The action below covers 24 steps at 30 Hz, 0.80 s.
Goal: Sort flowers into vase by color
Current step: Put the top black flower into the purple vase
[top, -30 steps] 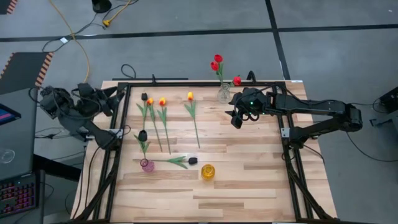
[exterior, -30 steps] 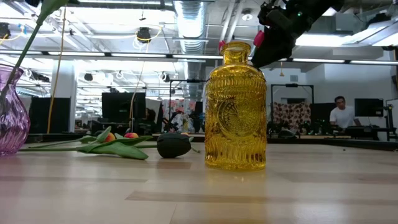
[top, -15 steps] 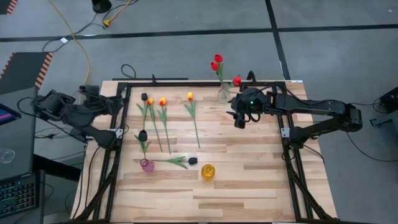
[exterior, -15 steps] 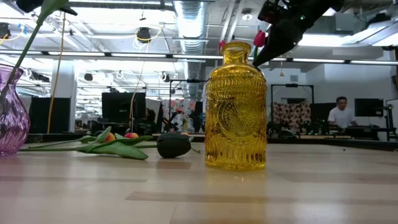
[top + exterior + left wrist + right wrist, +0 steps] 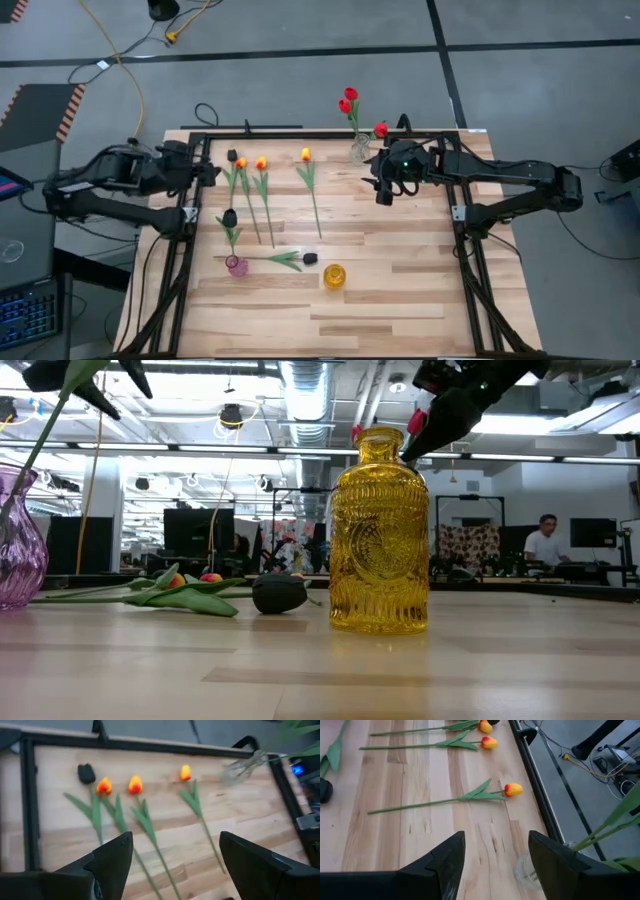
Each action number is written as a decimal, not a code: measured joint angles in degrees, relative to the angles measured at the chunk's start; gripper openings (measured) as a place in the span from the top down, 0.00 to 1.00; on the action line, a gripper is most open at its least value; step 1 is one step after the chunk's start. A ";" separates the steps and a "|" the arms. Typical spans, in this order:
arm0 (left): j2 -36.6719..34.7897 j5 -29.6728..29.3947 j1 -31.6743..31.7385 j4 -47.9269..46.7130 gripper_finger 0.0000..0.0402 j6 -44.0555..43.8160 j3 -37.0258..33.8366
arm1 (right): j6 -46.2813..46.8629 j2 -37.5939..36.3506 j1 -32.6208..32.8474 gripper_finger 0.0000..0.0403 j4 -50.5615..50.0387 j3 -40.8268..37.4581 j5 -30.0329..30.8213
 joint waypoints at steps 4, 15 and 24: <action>2.74 6.59 7.85 0.02 0.29 4.11 0.00 | 0.31 0.00 0.02 0.39 -0.03 0.00 0.00; 17.27 24.72 30.33 0.12 0.30 31.04 0.00 | 10.19 0.00 0.02 0.39 -0.05 0.00 0.00; 27.21 28.17 43.45 0.04 0.36 42.68 0.00 | 11.63 0.00 0.02 0.39 -0.10 0.00 0.00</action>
